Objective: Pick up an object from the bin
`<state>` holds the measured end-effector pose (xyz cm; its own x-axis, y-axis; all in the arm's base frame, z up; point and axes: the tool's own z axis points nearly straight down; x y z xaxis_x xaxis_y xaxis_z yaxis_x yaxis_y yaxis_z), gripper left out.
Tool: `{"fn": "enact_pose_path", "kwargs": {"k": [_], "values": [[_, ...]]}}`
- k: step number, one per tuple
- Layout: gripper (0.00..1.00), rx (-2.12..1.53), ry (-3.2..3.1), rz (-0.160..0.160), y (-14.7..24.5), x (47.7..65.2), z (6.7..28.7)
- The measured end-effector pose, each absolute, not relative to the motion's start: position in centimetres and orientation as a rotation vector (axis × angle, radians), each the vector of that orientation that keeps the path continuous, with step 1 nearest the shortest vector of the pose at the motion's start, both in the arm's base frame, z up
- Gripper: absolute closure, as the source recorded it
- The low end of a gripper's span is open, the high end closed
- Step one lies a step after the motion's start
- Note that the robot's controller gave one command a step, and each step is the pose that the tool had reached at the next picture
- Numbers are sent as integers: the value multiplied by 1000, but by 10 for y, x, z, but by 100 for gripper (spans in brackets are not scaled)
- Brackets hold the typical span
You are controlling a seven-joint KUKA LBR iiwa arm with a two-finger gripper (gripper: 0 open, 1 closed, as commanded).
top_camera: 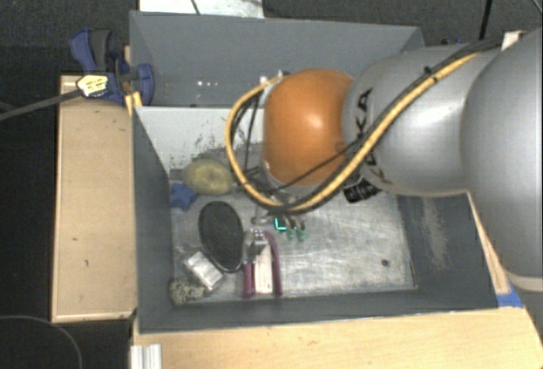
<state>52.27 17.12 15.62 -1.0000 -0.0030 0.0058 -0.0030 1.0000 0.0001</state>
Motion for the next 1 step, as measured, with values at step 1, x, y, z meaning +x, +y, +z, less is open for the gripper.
{"fn": "enact_pose_path", "kwargs": {"k": [1], "values": [[0, -142, -3147, -9, 205, 511, 80]]}}
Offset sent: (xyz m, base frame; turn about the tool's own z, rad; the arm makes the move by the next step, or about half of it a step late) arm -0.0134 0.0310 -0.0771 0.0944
